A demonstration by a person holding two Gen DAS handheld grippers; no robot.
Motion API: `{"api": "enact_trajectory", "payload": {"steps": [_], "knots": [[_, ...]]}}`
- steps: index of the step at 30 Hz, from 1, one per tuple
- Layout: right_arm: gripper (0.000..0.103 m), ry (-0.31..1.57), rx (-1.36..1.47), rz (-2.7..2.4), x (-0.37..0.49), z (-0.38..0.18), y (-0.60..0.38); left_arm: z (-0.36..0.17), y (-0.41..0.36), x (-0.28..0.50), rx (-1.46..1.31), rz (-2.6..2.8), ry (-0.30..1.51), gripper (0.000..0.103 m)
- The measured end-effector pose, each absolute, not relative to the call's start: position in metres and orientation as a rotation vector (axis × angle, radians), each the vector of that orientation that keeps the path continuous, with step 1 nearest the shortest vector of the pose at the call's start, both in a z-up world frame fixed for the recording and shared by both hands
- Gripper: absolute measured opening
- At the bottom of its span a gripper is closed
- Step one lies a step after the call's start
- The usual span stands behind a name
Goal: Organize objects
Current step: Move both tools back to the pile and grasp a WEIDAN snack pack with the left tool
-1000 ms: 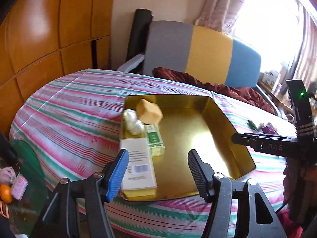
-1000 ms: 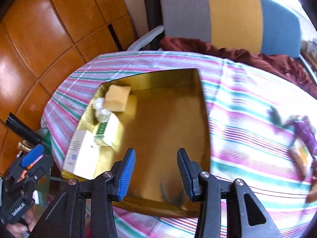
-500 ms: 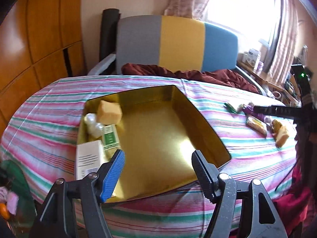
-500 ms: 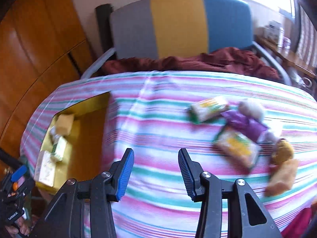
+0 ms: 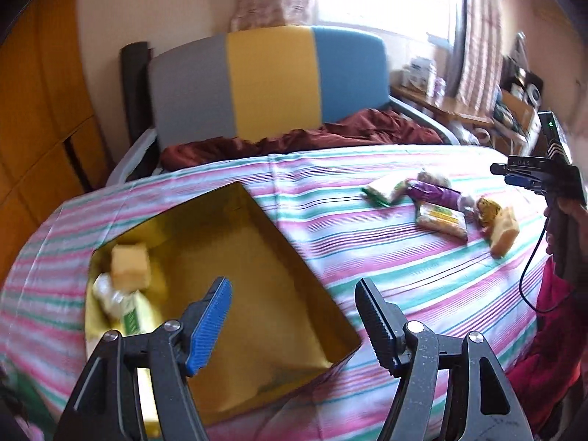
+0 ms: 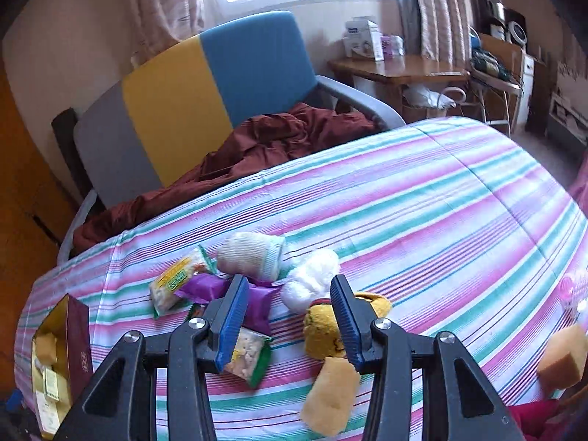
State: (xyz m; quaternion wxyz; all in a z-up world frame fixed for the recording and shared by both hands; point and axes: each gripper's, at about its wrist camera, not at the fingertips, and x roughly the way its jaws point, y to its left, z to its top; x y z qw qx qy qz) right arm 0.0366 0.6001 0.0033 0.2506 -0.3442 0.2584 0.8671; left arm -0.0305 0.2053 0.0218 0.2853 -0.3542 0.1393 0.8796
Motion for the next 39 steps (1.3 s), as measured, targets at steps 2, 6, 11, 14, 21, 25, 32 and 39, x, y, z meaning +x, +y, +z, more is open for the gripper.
{"api": "enact_trajectory", "payload": {"steps": [2, 6, 11, 14, 21, 25, 32, 39], "knots": [[0.047, 0.841, -0.931, 2.328, 0.042, -0.004, 0.615, 0.022, 0.229, -0.037, -0.951, 2.325, 0.407, 0.073], [0.047, 0.925, -0.892, 2.332, 0.048, -0.004, 0.622, 0.019, 0.278, -0.052, -0.940, 2.268, 0.487, 0.074], [0.047, 0.972, -0.913, 2.353, 0.047, -0.006, 0.621, 0.006, 0.342, -0.076, -0.924, 2.174, 0.619, 0.074], [0.047, 0.980, -0.919, 2.373, 0.045, -0.006, 0.618, -0.007, 0.373, -0.094, -0.928, 2.145, 0.702, 0.074], [0.047, 1.009, -0.950, 2.409, 0.041, -0.009, 0.614, -0.039, 0.432, -0.131, -0.924, 2.038, 0.801, 0.074], [0.047, 1.018, -0.974, 2.422, 0.038, -0.011, 0.612, -0.054, 0.457, -0.143, -0.919, 1.980, 0.853, 0.080], [0.047, 1.040, -0.988, 2.423, 0.037, -0.012, 0.614, -0.074, 0.487, -0.160, -0.904, 1.890, 0.908, 0.082], [0.047, 1.017, -1.014, 2.424, 0.034, -0.012, 0.612, -0.084, 0.503, -0.169, -0.894, 1.842, 0.881, 0.082]]}}
